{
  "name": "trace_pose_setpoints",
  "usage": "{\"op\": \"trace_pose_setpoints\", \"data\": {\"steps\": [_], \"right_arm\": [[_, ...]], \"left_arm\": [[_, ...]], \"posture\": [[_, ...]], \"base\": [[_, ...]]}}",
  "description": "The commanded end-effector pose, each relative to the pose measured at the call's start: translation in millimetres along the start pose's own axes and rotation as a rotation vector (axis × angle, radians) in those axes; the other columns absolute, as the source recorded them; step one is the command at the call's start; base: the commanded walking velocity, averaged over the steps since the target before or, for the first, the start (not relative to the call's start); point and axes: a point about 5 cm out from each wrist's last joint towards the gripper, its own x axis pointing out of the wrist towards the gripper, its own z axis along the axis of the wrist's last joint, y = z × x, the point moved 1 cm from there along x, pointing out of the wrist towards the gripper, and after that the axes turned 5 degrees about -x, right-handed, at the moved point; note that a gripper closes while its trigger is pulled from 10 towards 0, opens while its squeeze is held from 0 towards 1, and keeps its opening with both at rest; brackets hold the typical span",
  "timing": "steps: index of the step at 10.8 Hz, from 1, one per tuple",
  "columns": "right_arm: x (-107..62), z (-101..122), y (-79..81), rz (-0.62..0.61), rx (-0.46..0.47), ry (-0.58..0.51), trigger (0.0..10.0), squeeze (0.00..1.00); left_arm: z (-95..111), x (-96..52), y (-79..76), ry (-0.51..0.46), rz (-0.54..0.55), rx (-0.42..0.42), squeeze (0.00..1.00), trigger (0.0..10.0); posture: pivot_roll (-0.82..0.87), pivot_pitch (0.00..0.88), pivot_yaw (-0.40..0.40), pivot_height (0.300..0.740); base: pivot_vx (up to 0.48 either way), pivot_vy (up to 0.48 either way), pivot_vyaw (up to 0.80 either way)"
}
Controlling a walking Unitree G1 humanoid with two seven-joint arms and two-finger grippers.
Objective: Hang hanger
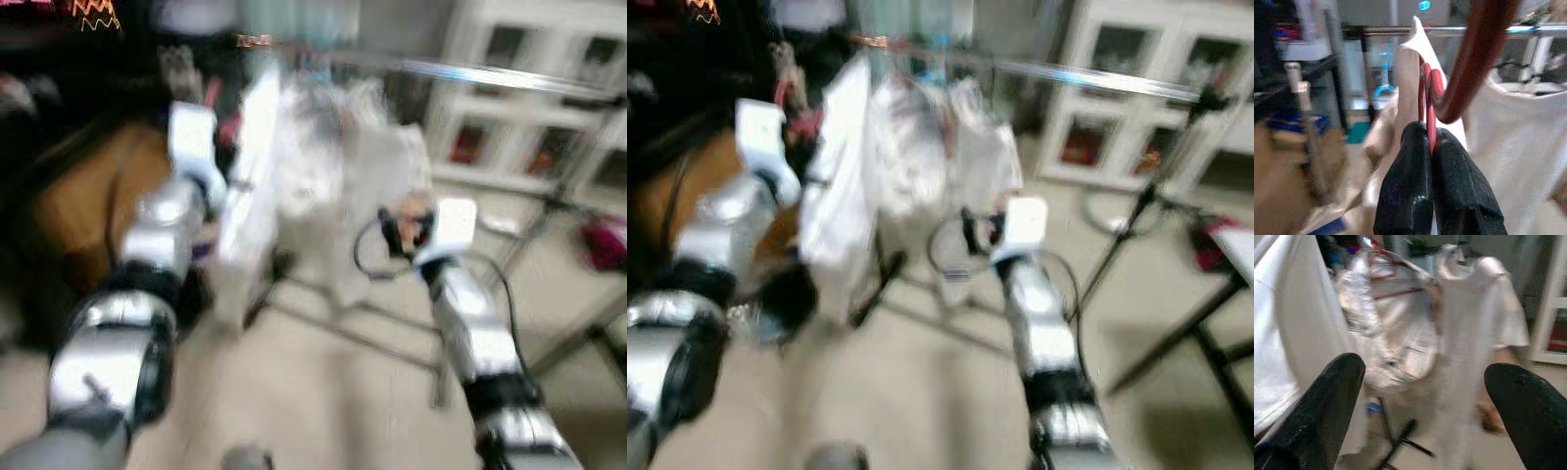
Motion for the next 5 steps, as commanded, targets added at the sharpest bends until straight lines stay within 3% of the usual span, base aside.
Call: {"op": "trace_pose_setpoints", "data": {"steps": [1,2,4,5], "right_arm": [[2.0,9,-0.7,-0.005,-0.035,-0.042,10.0,0.0],[2.0,9,0.2,-0.007,-0.03,-0.039,10.0,0.0],[2.4,9,2.4,0.002,-0.068,-0.036,10.0,0.0],[0.5,10,2.2,-0.004,-0.078,-0.049,10.0,0.0]], "left_arm": [[11,5.2,-10.8,-0.04,-0.064,0.009,0.0,10.0],[4,4.1,-14.0,-0.027,-0.086,-0.007,0.0,10.0],[-9,1.9,-16.5,0.0,-0.097,-0.035,0.0,10.0],[-16,-0.7,-21.0,0.012,-0.13,-0.037,0.0,10.0]], "posture": [[0.02,0.0,0.034,0.74],[0.02,0.0,0.031,0.74],[0.02,0.0,0.025,0.74],[0.02,0.0,0.03,0.74]], "base": [[0.446,0.0,0.0],[0.446,0.0,0.0],[0.444,0.0,-0.8],[0.446,0.0,0.0]]}}
